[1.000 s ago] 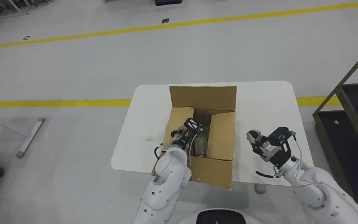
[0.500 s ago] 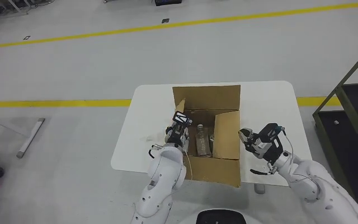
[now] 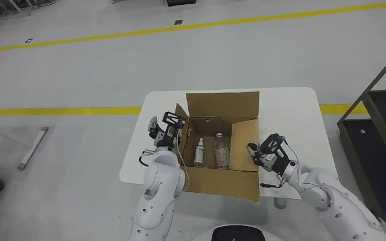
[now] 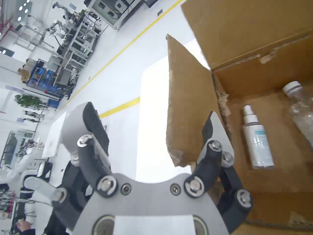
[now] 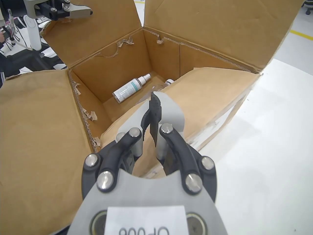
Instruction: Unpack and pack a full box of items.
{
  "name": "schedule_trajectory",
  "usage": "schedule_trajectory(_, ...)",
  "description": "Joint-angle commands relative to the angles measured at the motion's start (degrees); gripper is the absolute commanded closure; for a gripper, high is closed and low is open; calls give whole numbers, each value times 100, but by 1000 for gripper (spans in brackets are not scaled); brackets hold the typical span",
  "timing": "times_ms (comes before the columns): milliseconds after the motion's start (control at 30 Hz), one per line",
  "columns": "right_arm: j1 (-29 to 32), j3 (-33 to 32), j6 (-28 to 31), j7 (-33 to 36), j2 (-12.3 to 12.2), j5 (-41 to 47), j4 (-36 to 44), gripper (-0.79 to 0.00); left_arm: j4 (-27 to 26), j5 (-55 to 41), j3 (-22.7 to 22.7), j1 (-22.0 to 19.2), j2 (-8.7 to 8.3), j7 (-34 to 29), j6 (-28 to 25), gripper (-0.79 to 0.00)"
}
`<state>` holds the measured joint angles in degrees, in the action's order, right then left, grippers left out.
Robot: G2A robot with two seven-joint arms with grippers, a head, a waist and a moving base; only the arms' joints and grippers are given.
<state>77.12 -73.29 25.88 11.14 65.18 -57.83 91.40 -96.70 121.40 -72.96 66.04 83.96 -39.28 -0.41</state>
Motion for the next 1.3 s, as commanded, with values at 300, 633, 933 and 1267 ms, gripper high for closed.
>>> schedule_trajectory(300,-16,40,-135,36,18,75,-42,0,490,356,-535,15,-64,102,129,-785)
schedule_trajectory(633,-33,93,-193,65,34,124,-33,0,683,392,-532,162,-55,203,180,-785)
schedule_trajectory(933,286,-403,-678,-746,33,564,298,0,-160,197,-527,221,-48,342,-62,-785)
schedule_trajectory(1267,1013,-1381,-781,-1021,-62,780,545,0,-1320,-1622,-261,338,12,705,-949,-785)
